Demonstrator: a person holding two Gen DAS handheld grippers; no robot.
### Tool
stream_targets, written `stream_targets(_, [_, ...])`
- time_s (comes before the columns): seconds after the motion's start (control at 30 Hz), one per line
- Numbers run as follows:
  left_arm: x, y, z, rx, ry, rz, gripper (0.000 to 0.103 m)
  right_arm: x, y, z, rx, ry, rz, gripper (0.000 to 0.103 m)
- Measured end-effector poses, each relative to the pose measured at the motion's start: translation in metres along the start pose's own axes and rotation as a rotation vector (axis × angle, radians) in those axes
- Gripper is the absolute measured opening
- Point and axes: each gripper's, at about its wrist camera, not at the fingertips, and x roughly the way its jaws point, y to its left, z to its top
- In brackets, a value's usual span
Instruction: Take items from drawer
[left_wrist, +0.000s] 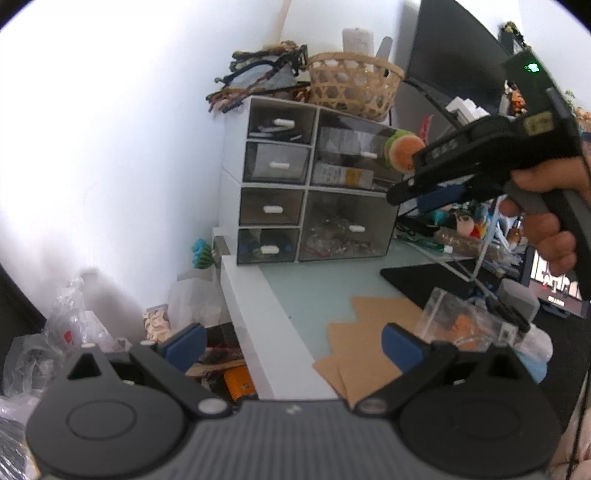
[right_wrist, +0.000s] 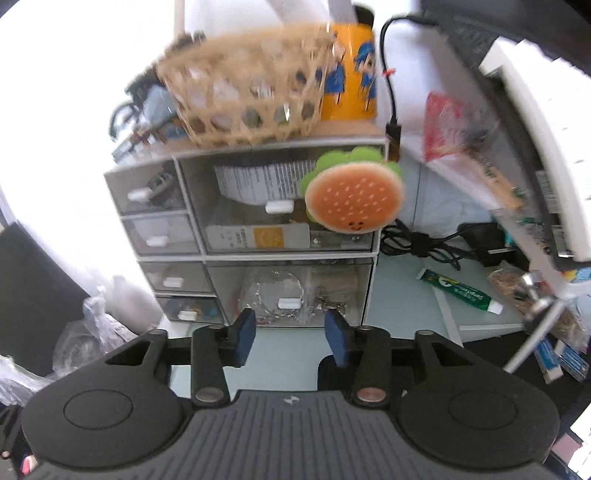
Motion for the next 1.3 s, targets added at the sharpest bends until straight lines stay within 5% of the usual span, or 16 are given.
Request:
stream_targets(0.17, [-0.005, -0.005, 0.002, -0.001, -0.006, 0.005, 0.103, -0.035, 0.002, -0.006, 0.008, -0.059, 0.013, 0.075])
stream_targets(1.3, [-0.026, -0.060, 0.027, 0.041, 0.011, 0.021, 0.103, -0.133, -0.044, -0.074, 0.117, -0.192, 0.027, 0.103])
